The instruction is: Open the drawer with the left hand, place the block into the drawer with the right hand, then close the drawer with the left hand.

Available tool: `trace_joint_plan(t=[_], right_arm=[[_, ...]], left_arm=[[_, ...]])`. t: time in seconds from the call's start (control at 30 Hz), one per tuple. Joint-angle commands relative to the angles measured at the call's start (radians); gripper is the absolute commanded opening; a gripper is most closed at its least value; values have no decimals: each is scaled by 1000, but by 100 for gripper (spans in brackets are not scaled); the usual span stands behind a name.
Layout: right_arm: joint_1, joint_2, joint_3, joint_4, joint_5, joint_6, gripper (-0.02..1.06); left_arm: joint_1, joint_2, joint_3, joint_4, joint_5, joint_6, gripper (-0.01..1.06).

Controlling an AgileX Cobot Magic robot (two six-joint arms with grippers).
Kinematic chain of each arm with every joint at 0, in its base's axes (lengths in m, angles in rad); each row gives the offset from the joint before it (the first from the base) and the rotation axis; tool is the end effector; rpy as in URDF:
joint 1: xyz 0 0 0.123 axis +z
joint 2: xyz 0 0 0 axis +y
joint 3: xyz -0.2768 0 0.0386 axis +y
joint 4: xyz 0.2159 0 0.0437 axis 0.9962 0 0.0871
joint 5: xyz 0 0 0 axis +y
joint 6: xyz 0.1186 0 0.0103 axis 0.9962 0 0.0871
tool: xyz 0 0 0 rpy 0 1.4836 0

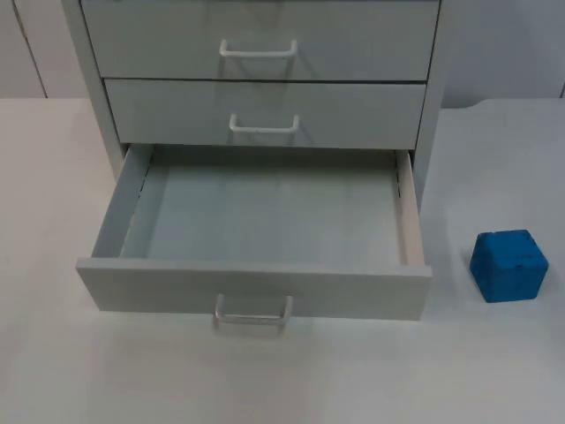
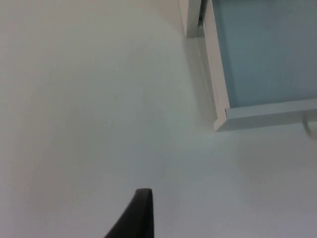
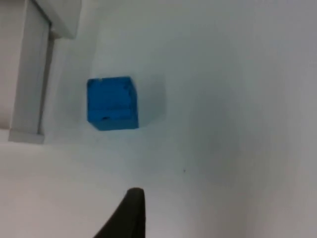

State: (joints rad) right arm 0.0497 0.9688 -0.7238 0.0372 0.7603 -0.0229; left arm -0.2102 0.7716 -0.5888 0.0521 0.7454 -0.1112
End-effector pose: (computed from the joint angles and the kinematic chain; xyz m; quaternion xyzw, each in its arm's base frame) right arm 0.1670 0.0114 0.2685 -0.0257 0.9467 0.0208 0.3203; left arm 0.1261 -0.0226 0.2587 0.0578 0.9321 -0.0340 0.3559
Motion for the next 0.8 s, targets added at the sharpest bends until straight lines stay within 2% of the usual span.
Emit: trace_joint_plan(t=[0.0,0.13,0.23,0.37,0.47,0.5,0.53,0.6,0.77], right_arm=[[-5,30,0,40,4,-42,104],[-5,142,-2,49,9,-46,104],[2,270,-24,93,1,-50,104],[67,381,-71,57,23,-45,102],[160,462,-83,-14,-107,59,100],[160,462,-83,-14,-107,59,100],[206,503,-83,-54,-184,114,100],[246,559,-83,-107,-258,176,100],[284,673,-83,-230,-411,324,99]], left_arm=[[3,-6,6,14,4,3,105],[3,-6,6,16,4,3,105],[3,-6,6,11,4,-1,105],[3,-6,6,-1,4,-1,105],[3,-6,6,-10,-1,-1,105],[3,-6,6,-10,-1,-1,105],[3,-6,6,-10,-1,-1,105],[3,-6,6,-10,-1,-1,105],[3,-6,6,-10,-1,-1,105]])
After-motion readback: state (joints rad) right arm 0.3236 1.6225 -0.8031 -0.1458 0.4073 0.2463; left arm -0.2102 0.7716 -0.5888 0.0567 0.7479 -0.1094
